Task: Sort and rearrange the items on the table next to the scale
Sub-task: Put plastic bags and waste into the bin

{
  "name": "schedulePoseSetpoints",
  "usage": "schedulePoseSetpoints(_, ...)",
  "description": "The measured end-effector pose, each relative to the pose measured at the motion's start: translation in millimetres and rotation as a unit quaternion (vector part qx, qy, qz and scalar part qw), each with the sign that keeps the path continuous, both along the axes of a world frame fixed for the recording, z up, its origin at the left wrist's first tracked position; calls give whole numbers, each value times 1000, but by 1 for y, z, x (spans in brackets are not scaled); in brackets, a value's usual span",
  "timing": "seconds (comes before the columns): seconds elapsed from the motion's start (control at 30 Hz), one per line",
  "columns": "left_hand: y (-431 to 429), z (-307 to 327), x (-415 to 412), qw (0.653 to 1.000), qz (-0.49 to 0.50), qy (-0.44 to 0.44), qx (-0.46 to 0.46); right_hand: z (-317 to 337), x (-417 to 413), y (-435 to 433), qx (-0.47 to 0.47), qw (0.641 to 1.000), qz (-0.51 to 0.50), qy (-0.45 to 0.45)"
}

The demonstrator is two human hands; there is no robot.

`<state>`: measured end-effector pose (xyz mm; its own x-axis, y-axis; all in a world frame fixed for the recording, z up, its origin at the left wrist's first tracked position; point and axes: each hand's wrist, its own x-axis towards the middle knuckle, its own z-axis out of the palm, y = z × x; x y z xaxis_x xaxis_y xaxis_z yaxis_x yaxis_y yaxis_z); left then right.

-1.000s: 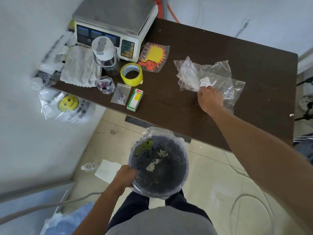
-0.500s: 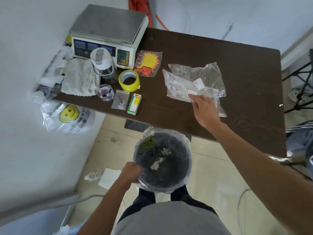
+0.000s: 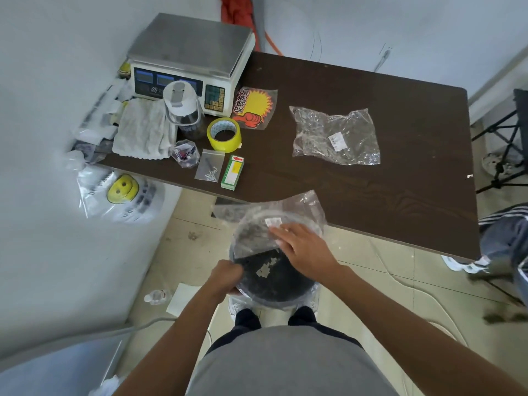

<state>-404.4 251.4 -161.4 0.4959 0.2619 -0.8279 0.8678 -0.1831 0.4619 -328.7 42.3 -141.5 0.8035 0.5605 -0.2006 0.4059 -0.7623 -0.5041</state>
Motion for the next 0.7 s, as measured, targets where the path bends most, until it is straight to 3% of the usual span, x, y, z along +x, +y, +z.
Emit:
schedulePoseSetpoints(0.13, 6, 1, -4, 999, 15, -33, -37, -20, -22, 7, -71, 995, 29, 71)
schedulePoseSetpoints(0.33, 8, 8, -3, 999, -20, -41, -16, -52, -37, 21, -156, 976, 66, 139)
schedulePoseSetpoints(0.7, 2, 19, 5, 1000, 0, -12, -23, -75, -31, 38, -255, 947, 98, 170)
